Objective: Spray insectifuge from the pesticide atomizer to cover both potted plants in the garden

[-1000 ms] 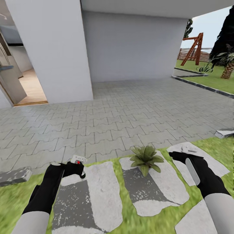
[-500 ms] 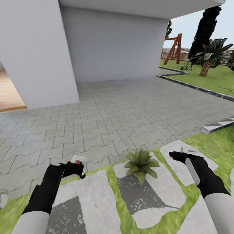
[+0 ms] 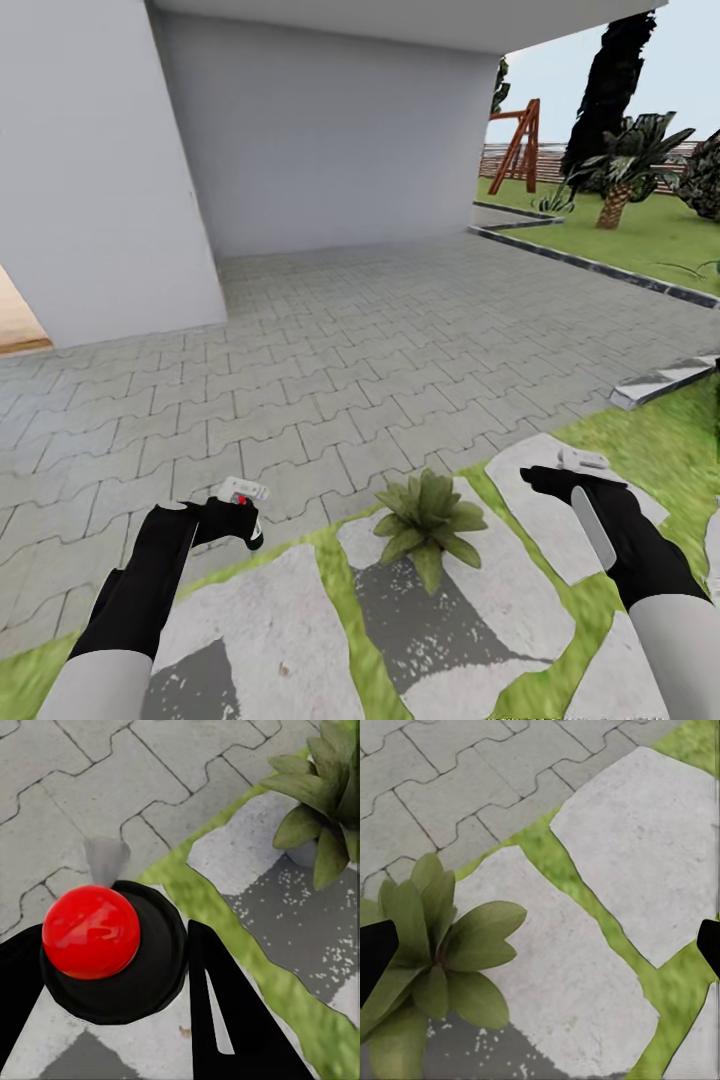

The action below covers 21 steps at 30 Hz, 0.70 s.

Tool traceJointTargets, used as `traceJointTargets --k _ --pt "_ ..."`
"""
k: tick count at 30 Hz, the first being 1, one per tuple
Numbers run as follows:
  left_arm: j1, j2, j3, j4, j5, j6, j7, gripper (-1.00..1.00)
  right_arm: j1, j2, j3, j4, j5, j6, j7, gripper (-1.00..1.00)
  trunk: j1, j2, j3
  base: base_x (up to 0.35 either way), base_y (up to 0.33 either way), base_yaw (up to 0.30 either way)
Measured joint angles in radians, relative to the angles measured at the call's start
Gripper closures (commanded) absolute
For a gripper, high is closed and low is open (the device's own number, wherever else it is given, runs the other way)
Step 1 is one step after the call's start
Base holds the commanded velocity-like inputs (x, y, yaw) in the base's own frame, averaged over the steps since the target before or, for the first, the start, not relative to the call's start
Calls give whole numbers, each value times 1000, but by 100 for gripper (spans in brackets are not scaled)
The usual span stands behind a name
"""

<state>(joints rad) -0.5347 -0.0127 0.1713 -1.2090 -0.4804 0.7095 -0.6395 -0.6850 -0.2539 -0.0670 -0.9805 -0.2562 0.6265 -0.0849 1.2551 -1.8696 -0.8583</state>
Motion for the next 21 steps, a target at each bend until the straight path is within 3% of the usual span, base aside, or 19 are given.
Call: traceJointTargets --k 13,21 --pt "0 0 0 0 0 2 1 100 0 0 0 0 0 0 0 -100 0 0 5 40 208 -250" --pt "0 0 0 1 0 1 0 100 0 0 0 0 0 1 0 -100 0 0 9 0 50 -257"
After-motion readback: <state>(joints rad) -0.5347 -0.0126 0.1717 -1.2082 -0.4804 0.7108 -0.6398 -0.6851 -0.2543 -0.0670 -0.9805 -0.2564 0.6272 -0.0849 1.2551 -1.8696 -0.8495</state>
